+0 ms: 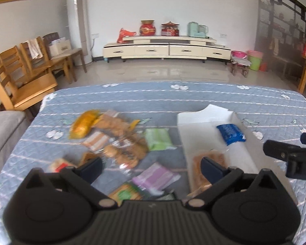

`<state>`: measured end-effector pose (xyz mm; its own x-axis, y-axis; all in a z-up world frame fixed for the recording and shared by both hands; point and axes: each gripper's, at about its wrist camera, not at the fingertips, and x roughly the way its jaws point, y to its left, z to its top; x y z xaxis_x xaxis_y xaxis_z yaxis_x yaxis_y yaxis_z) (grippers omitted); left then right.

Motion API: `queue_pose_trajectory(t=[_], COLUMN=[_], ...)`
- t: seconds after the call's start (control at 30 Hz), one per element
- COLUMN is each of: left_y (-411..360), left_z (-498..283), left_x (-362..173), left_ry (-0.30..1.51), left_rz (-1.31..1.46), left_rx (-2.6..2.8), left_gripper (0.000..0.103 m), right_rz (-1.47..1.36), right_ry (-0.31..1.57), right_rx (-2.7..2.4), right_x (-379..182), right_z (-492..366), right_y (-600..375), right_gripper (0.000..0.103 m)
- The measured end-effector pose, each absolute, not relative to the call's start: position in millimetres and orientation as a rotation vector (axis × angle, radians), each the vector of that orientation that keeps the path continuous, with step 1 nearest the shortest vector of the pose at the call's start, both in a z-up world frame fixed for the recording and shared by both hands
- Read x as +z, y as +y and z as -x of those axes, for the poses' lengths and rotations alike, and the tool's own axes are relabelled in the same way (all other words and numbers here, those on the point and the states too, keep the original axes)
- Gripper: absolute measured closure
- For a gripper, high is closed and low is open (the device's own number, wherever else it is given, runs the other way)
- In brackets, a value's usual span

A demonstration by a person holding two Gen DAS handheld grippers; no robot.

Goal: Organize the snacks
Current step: 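Withdraw both tools from the tray back toward the snack pile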

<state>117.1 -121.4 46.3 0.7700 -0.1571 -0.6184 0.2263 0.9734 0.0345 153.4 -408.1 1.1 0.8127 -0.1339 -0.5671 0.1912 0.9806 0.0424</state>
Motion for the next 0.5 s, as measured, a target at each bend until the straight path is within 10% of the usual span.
queue_pose_trajectory(t=[0.5], left_y=[-64], left_z=[-94], left_x=[46], left_ry=[0.661], left_rz=[-0.071], left_rx=[-0.135], left_gripper=[0.002], right_rz=[-0.098], right_ry=[0.622], right_rx=[-0.095], right_x=[10], right_z=[-144], right_y=[-350], right_gripper=[0.0])
